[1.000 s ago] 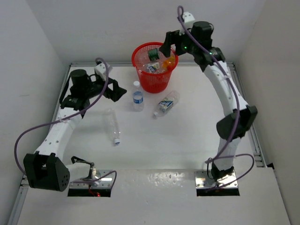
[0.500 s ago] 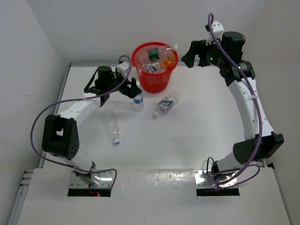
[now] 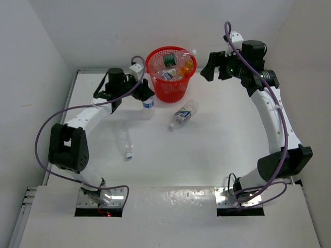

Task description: Put the plastic bottles in the bin

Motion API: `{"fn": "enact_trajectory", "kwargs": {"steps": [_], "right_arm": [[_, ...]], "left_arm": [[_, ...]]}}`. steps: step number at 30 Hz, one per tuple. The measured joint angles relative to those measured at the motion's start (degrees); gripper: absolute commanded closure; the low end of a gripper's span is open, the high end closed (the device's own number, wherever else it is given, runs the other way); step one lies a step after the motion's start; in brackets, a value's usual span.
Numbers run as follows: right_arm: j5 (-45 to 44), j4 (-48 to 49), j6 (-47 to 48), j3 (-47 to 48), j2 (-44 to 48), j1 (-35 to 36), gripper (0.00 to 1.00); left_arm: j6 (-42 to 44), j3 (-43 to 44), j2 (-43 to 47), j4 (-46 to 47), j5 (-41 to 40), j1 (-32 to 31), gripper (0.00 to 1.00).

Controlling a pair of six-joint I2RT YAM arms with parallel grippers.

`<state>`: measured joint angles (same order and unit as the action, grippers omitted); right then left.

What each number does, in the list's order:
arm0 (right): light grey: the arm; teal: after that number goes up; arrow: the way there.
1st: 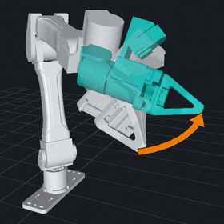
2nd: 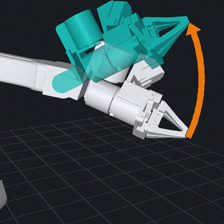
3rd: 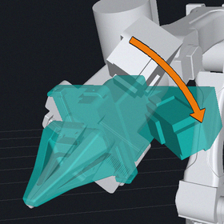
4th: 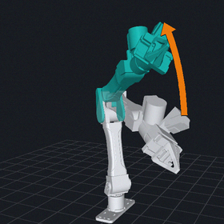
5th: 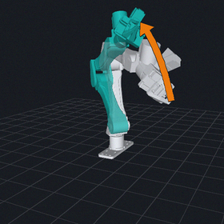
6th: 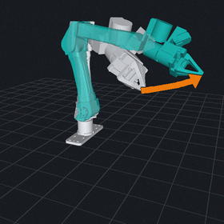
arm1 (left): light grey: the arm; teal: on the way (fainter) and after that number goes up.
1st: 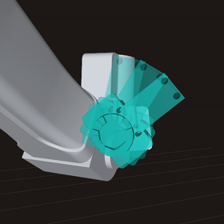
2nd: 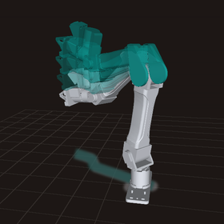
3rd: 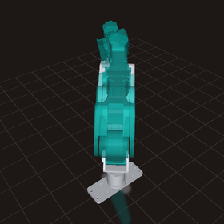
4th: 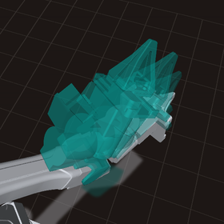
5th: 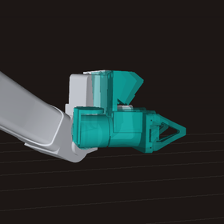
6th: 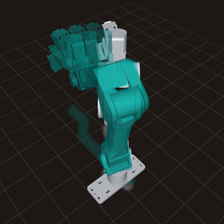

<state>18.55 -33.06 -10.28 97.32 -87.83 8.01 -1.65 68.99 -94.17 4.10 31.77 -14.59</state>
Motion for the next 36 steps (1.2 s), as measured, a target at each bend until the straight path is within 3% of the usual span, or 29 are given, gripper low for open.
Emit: {"fn": "enact_trajectory", "kwargs": {"steps": [4, 7, 13, 19, 28, 36], "right_arm": [[0.15, -0.02, 0.2, -1.73, 0.33, -0.02, 0.09], [0.39, -0.04, 0.2, -2.75, 0.37, -0.02, 0.09], [1.11, 0.02, 0.2, -3.3, 0.57, -0.02, 0.09], [1.25, 0.0, 0.33, -5.29, 1.62, -0.02, 0.09], [1.22, 0.0, 1.07, -7.78, 2.86, -0.02, 0.09], [1.22, 0.02, 1.27, -8.5, 3.08, -0.02, 0.09]], "left_arm": [[1.01, 8.13, 3.85, -6.43, 1.62, 2.78, 0.63], [1.38, 19.63, 6.4, -10.88, 3.3, 4.63, 0.63], [-0.42, 41.92, 7.04, -9.99, 3.98, 4.11, 0.61], [-3.65, 45.22, 1.79, -4.96, 3.91, 1.51, 0.61], [-8.44, 42.01, -17.25, -7.26, 4.15, 0.79, 0.61], [-11.23, 43.95, -19.91, -8.17, 6.99, 0.63, 0.63]]}}
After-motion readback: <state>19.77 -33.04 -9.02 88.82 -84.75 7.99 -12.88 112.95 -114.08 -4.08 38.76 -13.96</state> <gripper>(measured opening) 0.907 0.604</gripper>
